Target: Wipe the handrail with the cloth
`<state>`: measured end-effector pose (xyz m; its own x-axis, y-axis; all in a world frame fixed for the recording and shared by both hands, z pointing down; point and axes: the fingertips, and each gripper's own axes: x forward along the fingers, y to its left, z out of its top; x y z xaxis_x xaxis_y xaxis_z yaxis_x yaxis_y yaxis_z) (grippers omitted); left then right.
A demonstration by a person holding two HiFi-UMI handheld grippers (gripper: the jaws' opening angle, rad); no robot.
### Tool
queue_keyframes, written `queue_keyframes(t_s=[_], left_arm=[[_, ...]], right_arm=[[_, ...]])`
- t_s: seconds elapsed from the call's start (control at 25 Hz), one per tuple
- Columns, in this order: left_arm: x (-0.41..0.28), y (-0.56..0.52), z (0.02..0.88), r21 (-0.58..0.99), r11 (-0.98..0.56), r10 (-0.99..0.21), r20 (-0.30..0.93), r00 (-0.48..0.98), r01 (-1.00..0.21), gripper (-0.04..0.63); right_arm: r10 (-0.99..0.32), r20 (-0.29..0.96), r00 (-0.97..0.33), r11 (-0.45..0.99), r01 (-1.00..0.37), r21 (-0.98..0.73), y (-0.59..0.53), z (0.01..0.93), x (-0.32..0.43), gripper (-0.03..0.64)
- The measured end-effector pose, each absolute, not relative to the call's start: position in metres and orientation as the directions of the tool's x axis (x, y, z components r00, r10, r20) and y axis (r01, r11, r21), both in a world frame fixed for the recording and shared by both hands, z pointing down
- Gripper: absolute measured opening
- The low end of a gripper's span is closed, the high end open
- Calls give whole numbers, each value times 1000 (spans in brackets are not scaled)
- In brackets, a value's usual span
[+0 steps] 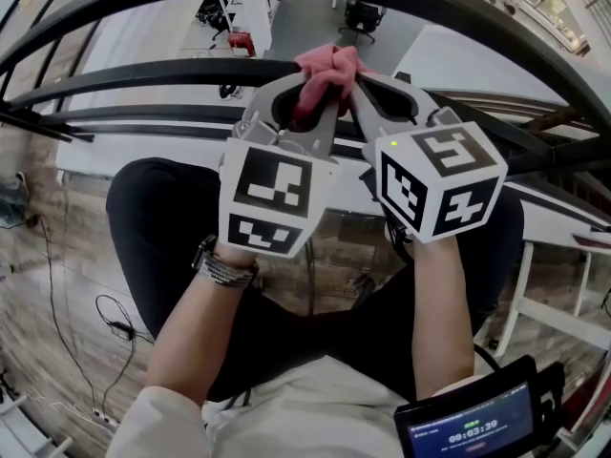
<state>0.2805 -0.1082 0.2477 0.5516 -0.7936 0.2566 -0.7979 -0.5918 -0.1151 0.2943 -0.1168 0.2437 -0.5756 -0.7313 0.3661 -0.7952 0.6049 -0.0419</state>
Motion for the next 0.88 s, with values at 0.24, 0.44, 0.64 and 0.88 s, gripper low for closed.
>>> queue_keyframes(t_s=[0.24, 0.44, 0.64, 0.88], left_arm=[[298, -102, 247, -147, -619, -774, 280, 568, -771, 31], [309, -98, 251, -167, -643, -757, 287, 587, -747, 31], [315, -97, 251, -165, -635, -763, 290, 578, -755, 31], [321, -98, 252, -143, -633, -758, 313, 572, -761, 31]], right_arm=[[-739, 371, -562, 599, -800, -18, -110, 243, 311, 2], [-745, 365, -558, 588, -808, -37, -106, 247, 321, 2], [-742, 365, -562, 589, -807, -43, -105, 246, 327, 2], [-749, 371, -549, 577, -816, -41, -105, 246, 334, 2]])
